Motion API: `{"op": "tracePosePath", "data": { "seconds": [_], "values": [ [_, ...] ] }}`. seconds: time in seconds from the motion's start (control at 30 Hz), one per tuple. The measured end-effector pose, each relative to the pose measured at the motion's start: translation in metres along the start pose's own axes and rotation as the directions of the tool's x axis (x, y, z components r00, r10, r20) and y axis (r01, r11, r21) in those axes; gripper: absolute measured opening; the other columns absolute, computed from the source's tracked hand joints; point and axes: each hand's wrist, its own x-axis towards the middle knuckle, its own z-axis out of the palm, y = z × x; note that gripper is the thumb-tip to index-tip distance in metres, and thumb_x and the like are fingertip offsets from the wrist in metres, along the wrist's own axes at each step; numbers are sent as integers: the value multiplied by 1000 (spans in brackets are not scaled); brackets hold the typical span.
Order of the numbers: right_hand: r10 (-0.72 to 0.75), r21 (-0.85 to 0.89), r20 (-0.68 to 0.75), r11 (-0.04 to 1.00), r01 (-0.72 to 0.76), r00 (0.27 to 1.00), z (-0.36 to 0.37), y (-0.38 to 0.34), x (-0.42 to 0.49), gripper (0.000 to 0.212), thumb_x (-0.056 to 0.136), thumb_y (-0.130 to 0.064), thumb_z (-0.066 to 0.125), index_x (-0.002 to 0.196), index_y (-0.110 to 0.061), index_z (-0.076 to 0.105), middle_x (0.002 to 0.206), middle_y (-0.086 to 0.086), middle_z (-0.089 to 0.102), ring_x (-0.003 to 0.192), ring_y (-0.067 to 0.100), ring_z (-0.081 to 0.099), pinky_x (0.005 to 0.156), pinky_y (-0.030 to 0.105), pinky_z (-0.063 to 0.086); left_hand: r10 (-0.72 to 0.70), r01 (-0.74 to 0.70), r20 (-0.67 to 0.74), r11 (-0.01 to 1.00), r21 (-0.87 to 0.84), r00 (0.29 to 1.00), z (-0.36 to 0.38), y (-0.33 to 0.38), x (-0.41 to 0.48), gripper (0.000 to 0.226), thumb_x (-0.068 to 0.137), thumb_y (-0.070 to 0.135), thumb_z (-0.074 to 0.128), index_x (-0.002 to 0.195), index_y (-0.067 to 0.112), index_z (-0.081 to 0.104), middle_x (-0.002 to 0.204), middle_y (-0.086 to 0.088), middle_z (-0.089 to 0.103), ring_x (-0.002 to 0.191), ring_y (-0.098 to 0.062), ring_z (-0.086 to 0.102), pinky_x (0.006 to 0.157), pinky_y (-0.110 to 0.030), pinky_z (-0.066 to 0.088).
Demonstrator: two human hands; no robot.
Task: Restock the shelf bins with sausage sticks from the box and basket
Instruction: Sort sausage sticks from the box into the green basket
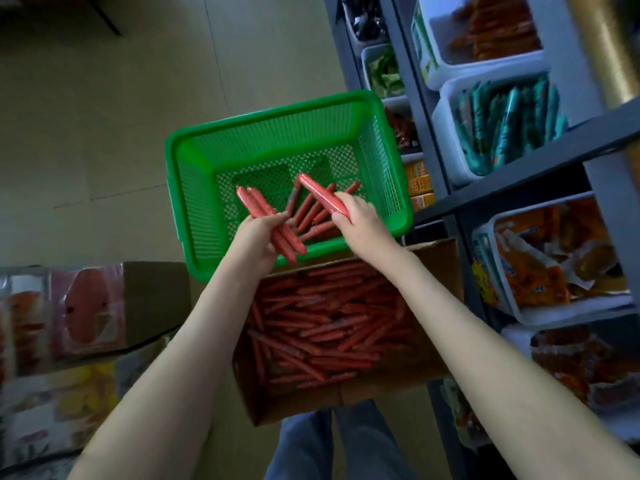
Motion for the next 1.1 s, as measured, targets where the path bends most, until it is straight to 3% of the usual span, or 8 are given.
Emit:
{"op": "tracePosePath", "data": {
  "seconds": [0.17, 0.27, 0.37, 0.5, 0.6, 0.77, 0.97, 1.1],
  "values": [
    [3, -215, 71, 977, 13, 997, 19, 5, 16, 35, 98, -20, 42, 131, -11, 48, 133, 12, 49, 123, 31, 40, 99, 40, 30, -55, 45, 19, 933, 356, 998, -12, 0, 30, 23, 87, 35, 57, 94, 13, 56, 77, -1, 49, 62, -11, 44, 55, -24, 34],
    [-248, -182, -192, 960, 214, 949, 25, 5, -22, 28, 91, -6, 42, 112, -7, 61, 109, 11, 60, 103, 28, 48, 85, 35, 32, 237, -184, -23, 809, 559, 971, -24, -7, 23, 37, 71, 39, 56, 99, 17, 63, 84, 0, 62, 73, -15, 57, 64, -25, 44],
    [-415, -216, -324, 908, 360, 850, 39, 13, -69, 24, 81, -5, 45, 99, -3, 61, 93, 11, 58, 91, 23, 45, 79, 32, 33, 531, -440, -85, 772, 459, 843, -33, -23, -18, 9, 85, 23, 53, 87, 27, 61, 78, 3, 67, 78, -13, 63, 77, -30, 51],
    [-329, -182, 14, 928, 326, 944, 77, 44, -99, 33, 86, -9, 44, 115, -5, 58, 108, 12, 59, 104, 28, 52, 93, 39, 41, 727, -605, 24, 552, 574, 686, -49, -67, -61, 15, 95, 14, 46, 84, 18, 56, 68, 9, 51, 64, -3, 50, 65, -22, 41],
    [-6, -280, 229, 957, 71, 973, 101, 67, -91, 50, 95, -11, 39, 144, -13, 33, 146, 8, 37, 135, 27, 30, 111, 37, 20, 642, -529, 119, 497, 688, 757, -69, -115, -60, 13, 95, 15, 48, 87, 11, 57, 71, 8, 56, 66, -1, 54, 63, -16, 38],
    [134, -445, 198, 895, -33, 971, 113, 82, -60, 63, 96, -24, 42, 151, -18, 11, 157, 4, 13, 138, 28, 20, 111, 40, 18, 304, -275, 189, 272, 922, 934, -105, -165, -23, 34, 93, 12, 50, 126, 9, 51, 125, -14, 54, 117, -31, 49, 93, -29, 38],
    [128, -551, 186, 834, -4, 974, 111, 76, -42, 75, 86, -31, 60, 148, -21, 20, 147, 9, 24, 133, 31, 21, 107, 42, 20, 232, -320, 395, -302, 898, 889, -110, -172, 16, 65, 88, 13, 46, 149, 12, 22, 149, -16, 28, 136, -35, 26, 111, -45, 21],
    [120, -571, 198, 821, 15, 973, 114, 73, -44, 77, 79, -29, 65, 145, -22, 25, 148, 10, 19, 137, 30, 15, 111, 43, 14, 240, -279, 377, -360, 890, 894, -95, -175, 19, 65, 90, 9, 42, 149, 9, 15, 139, -15, 33, 125, -31, 35, 108, -38, 22]
  ]
}}
